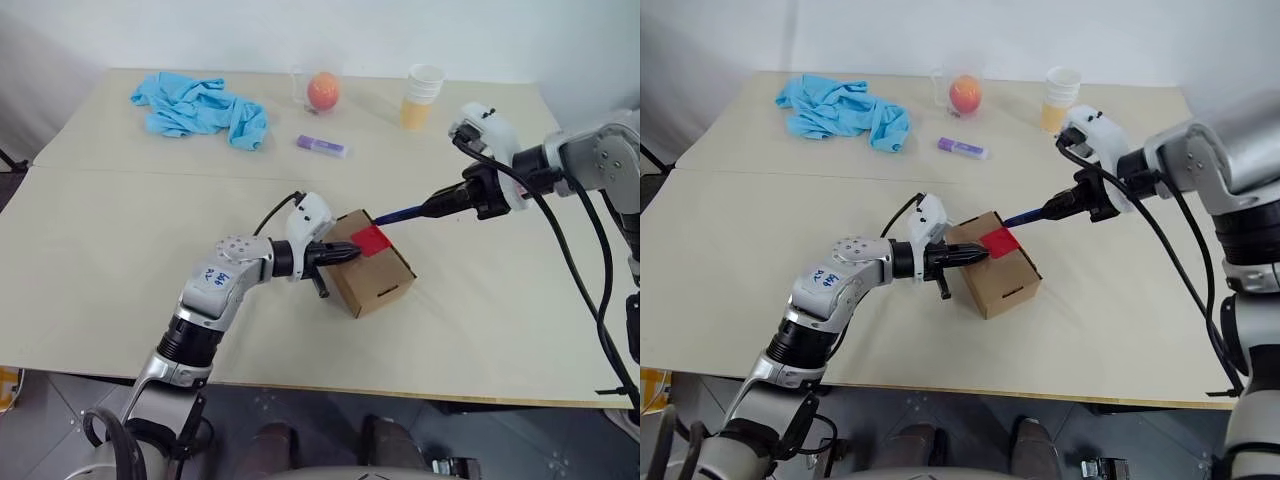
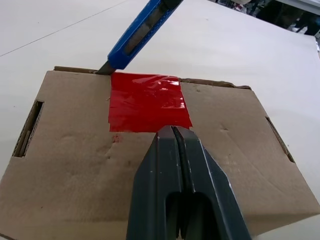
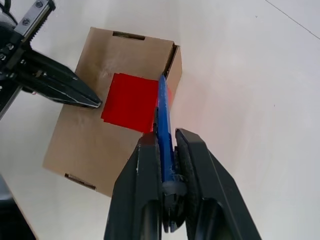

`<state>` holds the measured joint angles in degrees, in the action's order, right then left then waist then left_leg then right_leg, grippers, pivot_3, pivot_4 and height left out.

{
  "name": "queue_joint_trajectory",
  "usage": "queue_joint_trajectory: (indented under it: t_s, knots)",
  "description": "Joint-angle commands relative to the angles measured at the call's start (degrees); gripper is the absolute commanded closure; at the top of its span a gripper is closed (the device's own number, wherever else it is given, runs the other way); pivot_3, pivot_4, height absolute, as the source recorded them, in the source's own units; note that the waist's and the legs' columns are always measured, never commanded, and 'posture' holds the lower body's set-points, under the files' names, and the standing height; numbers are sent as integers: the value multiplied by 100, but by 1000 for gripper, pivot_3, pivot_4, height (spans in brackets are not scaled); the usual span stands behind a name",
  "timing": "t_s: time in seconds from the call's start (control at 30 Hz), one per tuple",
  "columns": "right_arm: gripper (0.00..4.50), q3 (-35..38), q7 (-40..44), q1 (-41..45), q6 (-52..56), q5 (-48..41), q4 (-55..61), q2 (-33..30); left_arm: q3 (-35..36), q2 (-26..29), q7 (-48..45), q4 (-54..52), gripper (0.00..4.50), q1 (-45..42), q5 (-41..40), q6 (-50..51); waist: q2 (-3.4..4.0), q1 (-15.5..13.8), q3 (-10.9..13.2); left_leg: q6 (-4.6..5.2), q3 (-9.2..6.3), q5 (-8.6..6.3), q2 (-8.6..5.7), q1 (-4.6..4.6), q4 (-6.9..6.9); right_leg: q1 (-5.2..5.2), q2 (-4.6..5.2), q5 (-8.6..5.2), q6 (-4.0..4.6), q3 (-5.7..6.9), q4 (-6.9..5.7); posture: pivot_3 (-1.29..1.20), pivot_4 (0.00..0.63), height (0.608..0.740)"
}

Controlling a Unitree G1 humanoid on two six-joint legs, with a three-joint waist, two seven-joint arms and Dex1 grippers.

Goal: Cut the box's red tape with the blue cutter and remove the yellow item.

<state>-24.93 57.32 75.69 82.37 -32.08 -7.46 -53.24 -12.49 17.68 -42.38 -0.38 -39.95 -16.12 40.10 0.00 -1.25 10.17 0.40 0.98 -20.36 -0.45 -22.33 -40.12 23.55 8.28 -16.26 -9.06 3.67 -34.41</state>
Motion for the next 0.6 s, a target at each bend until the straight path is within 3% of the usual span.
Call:
queue_joint_trajectory:
  t_s: [0.03, 0.6]
  knots:
    - [4345, -286, 460, 409, -59, 94, -165, 81, -257, -42, 86, 188, 4500, 52, 181, 160, 0, -2, 0, 0, 1, 0, 0, 1, -1, 0, 0, 0, 0, 1, -1, 0, 150, 740]
    - [4345, -1785, 2103, 1447, -457, 984, -1247, 587, -478, -140, 202, 328, 4500, 73, 407, 254, 2, 54, -2, -2, 13, 1, 1, 19, -4, -1, 2, -1, 2, 2, -23, 0, 150, 740]
